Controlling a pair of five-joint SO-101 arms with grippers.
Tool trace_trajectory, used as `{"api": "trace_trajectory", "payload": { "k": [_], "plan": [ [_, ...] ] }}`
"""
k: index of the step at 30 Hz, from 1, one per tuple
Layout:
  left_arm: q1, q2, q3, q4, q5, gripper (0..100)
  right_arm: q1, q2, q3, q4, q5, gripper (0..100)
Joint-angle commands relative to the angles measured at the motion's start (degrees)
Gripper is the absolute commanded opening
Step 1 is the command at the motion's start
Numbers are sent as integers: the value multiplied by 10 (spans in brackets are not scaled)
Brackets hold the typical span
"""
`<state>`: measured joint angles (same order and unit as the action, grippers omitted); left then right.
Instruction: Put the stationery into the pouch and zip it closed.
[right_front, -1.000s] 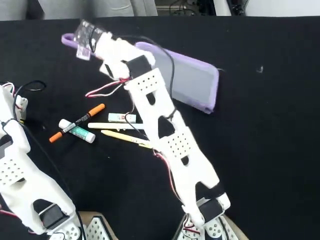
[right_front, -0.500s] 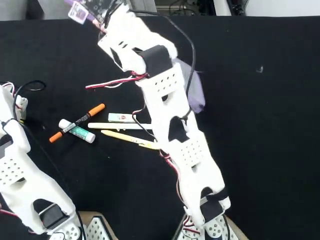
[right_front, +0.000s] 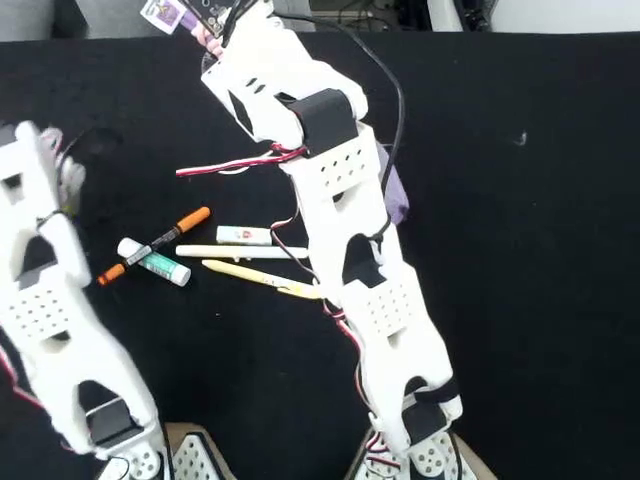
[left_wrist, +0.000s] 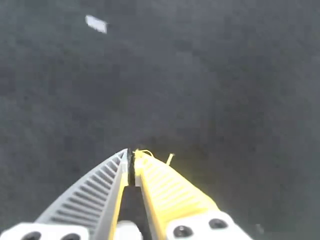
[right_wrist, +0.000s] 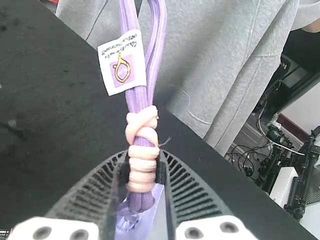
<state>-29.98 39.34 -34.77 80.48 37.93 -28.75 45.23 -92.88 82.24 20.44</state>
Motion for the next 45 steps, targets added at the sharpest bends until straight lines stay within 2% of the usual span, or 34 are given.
{"api": "trace_trajectory", "payload": {
  "k": [1,6,13,20,28,33,40,45],
  "plan": [
    [61,-11,-140,113,7,30,9,-44,-29,3,-1,11],
    [102,-13,-241,199,7,30,11,-45,-29,4,0,11],
    [124,-6,-247,202,7,30,13,-74,-29,9,-4,11],
    [95,70,-201,106,7,30,61,-167,-29,57,-5,11],
    [40,168,-206,15,7,30,55,-258,-28,91,-5,11],
    [34,175,-206,15,7,30,54,-269,-22,66,-5,11],
    [34,176,-203,15,5,30,55,-194,-28,11,-5,11],
    [29,176,-204,14,6,30,54,-162,-26,15,-4,11]
  ]
}}
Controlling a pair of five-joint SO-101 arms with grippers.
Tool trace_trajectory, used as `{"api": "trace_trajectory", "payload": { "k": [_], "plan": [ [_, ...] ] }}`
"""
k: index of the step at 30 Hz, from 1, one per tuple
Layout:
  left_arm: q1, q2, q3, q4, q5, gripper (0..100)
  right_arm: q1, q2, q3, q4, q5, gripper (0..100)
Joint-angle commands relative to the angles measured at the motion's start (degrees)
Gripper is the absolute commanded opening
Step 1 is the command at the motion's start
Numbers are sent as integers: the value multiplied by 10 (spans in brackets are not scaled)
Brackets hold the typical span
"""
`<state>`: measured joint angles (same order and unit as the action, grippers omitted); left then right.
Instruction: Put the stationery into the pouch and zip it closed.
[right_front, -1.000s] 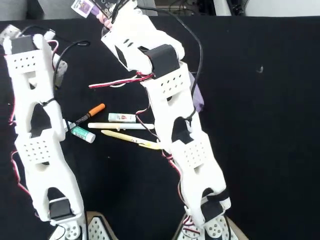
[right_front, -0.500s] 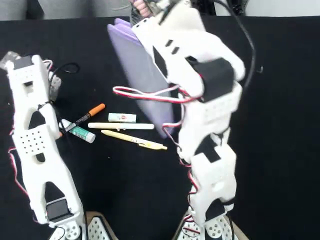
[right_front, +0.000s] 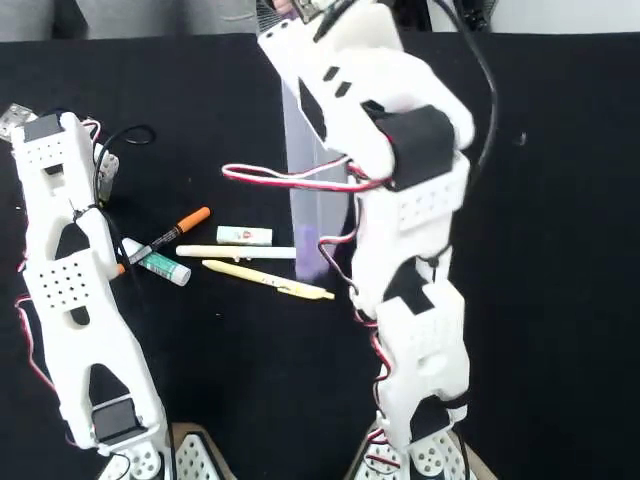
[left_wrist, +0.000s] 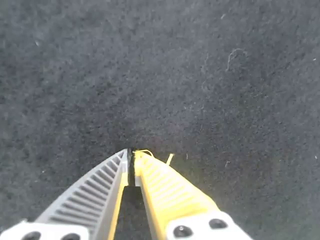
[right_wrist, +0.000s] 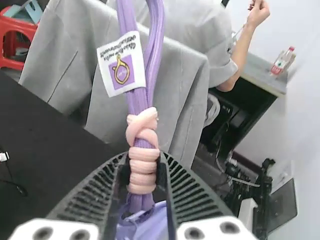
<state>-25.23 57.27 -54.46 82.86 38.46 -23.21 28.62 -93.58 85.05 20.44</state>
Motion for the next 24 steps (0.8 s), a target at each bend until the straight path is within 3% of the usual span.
{"api": "trace_trajectory", "payload": {
  "k": [1,10,15,24],
  "plan": [
    [-20,-4,-6,-11,1,30,-2,8,-19,0,-4,11],
    [-24,-4,-7,-9,0,30,-23,37,-21,164,-7,11],
    [-24,-4,-6,-9,-1,30,-21,36,-18,163,-94,11],
    [-29,-4,-5,-9,-1,30,-24,36,-10,165,-98,11]
  ]
}}
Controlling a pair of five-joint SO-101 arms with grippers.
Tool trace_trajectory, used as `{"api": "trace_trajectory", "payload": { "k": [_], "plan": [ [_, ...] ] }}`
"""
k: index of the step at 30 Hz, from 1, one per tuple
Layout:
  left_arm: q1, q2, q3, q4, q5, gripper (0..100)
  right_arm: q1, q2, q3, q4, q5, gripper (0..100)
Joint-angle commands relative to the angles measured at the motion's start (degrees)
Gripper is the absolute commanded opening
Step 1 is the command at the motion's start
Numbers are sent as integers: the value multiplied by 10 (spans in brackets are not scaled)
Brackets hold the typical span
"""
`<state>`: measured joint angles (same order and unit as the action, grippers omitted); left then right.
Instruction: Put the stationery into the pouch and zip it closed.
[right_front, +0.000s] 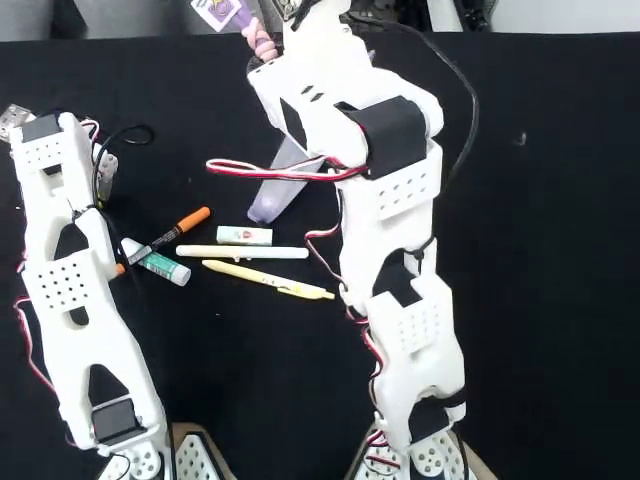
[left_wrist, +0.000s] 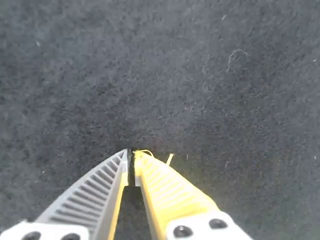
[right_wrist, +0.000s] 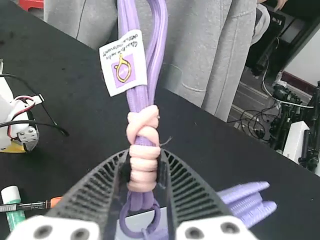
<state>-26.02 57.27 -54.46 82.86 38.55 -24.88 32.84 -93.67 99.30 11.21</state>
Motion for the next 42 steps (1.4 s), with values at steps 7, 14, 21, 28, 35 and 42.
{"api": "trace_trajectory", "payload": {
  "k": [7,14,21,28,35,42],
  "plan": [
    [-21,-4,-5,-9,-2,30,-23,-137,200,21,-5,11],
    [-21,-4,-5,-9,-2,30,-42,-316,409,11,-5,11],
    [-21,-3,-4,-9,-2,30,-43,-445,562,13,-5,11],
    [-20,-3,-4,-5,-3,30,-99,-575,713,1,-4,11],
    [-19,-4,-9,31,-4,30,-115,-684,895,-69,11,11],
    [-14,-10,-25,79,-62,30,-115,-805,1085,-164,36,11]
  ]
}}
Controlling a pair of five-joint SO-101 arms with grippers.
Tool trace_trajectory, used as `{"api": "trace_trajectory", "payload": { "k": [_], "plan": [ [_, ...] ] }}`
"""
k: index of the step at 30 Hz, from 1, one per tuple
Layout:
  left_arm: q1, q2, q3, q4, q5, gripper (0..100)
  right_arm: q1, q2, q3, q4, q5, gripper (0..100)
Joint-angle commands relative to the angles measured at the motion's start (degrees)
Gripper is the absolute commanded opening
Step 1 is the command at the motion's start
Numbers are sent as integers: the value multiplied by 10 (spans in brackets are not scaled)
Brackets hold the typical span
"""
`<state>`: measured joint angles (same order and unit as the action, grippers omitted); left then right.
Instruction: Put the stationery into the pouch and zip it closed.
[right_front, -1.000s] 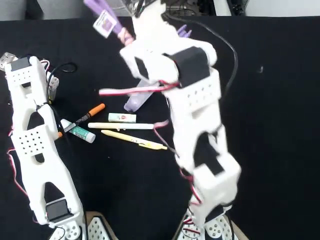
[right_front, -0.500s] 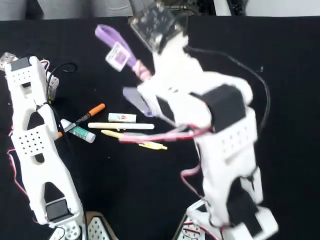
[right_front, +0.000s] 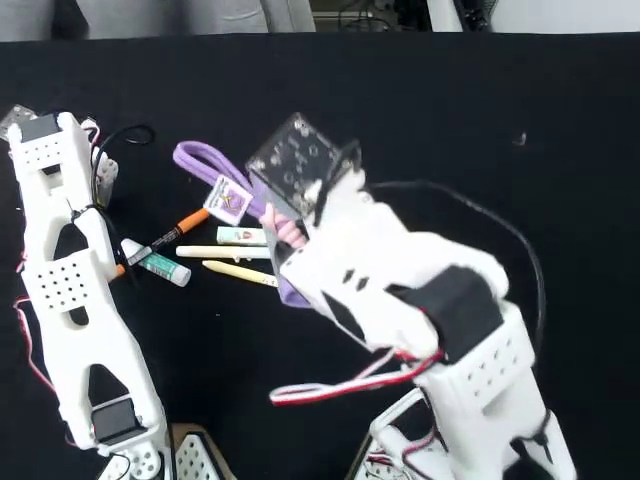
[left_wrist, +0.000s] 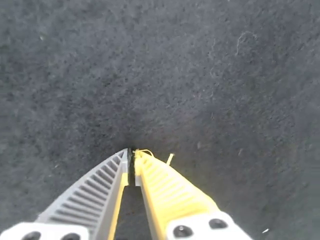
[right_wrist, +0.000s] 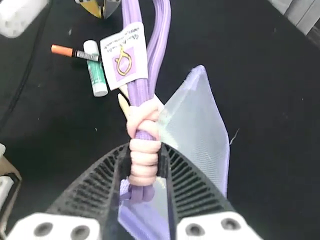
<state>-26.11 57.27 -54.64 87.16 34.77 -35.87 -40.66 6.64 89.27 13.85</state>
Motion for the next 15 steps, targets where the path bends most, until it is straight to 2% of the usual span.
{"api": "trace_trajectory", "payload": {
  "k": [1,6,9,15],
  "plan": [
    [-13,-9,-34,53,-29,30,-5,-86,108,-81,10,11],
    [19,-4,-89,135,-98,30,-5,-142,227,-185,10,11],
    [39,-9,-79,137,-122,30,-5,-154,264,-227,10,11],
    [50,-10,-60,137,-123,30,-5,-155,305,-286,10,11]
  ]
}}
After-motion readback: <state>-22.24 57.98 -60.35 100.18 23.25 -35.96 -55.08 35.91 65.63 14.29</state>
